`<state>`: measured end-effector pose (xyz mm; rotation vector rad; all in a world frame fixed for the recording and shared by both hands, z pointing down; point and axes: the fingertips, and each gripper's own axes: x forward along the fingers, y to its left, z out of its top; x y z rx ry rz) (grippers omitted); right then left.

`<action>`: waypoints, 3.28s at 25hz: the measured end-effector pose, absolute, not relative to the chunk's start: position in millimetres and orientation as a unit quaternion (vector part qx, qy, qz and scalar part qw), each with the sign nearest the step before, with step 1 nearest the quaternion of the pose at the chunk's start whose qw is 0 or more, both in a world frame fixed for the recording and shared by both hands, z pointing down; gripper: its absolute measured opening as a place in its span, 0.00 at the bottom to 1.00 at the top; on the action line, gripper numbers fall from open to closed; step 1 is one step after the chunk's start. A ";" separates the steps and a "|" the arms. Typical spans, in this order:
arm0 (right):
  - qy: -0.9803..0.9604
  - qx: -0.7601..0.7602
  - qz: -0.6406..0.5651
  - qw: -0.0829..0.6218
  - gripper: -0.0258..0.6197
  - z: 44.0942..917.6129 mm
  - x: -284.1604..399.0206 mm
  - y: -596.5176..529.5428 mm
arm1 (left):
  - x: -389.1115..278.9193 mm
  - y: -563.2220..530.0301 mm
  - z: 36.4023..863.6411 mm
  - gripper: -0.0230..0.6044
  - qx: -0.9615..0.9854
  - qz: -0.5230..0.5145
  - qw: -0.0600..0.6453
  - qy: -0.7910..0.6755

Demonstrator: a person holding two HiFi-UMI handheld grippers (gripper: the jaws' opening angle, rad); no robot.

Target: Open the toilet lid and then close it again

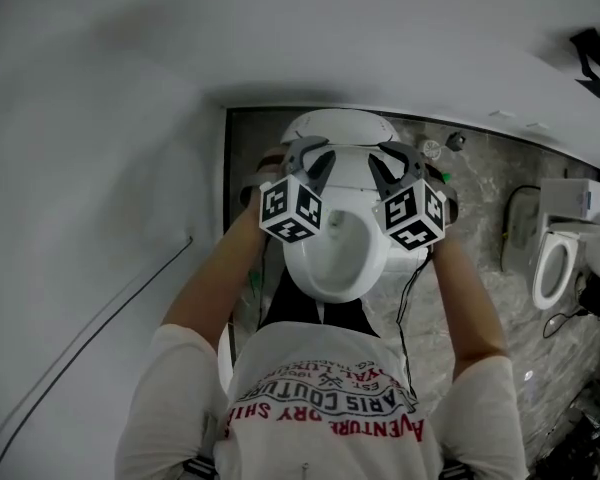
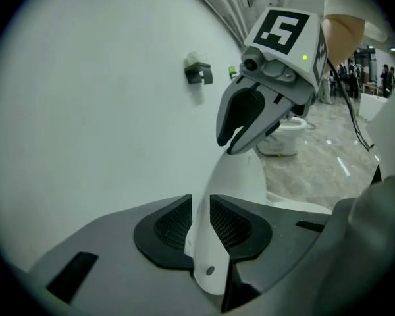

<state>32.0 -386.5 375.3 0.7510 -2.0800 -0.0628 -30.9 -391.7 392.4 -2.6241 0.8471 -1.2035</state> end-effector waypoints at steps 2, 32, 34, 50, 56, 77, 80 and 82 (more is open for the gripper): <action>-0.834 0.292 -0.036 0.466 0.10 383.0 32.2 -389.5 | -29.8 -394.8 398.2 0.16 -0.870 -0.406 0.073 0.270; -0.844 0.194 -0.104 0.490 0.09 383.8 28.8 -258.3 | -26.6 -268.3 396.1 0.13 -0.869 -0.414 0.127 0.241; -0.845 0.186 -0.110 0.489 0.09 384.5 28.1 -244.6 | -27.2 -255.4 396.7 0.13 -0.864 -0.418 0.137 0.243; -0.830 0.202 -0.114 0.507 0.09 408.4 24.0 -146.4 | -31.0 -159.3 418.1 0.13 -0.872 -0.406 0.109 0.251; -0.818 0.214 -0.118 0.521 0.09 428.4 17.7 -107.2 | -37.0 -118.4 436.7 0.13 -0.881 -0.396 0.121 0.228; -0.820 0.185 -0.135 0.524 0.09 519.2 13.4 5.5 | -39.7 -6.0 523.7 0.16 -0.874 -0.406 0.152 0.220; -0.822 0.177 -0.138 0.523 0.09 535.5 15.0 22.9 | -37.9 11.5 540.3 0.17 -0.868 -0.415 0.159 0.223; -0.824 0.171 -0.136 0.523 0.10 548.0 15.1 32.5 | -38.1 20.8 551.3 0.18 -0.865 -0.420 0.154 0.226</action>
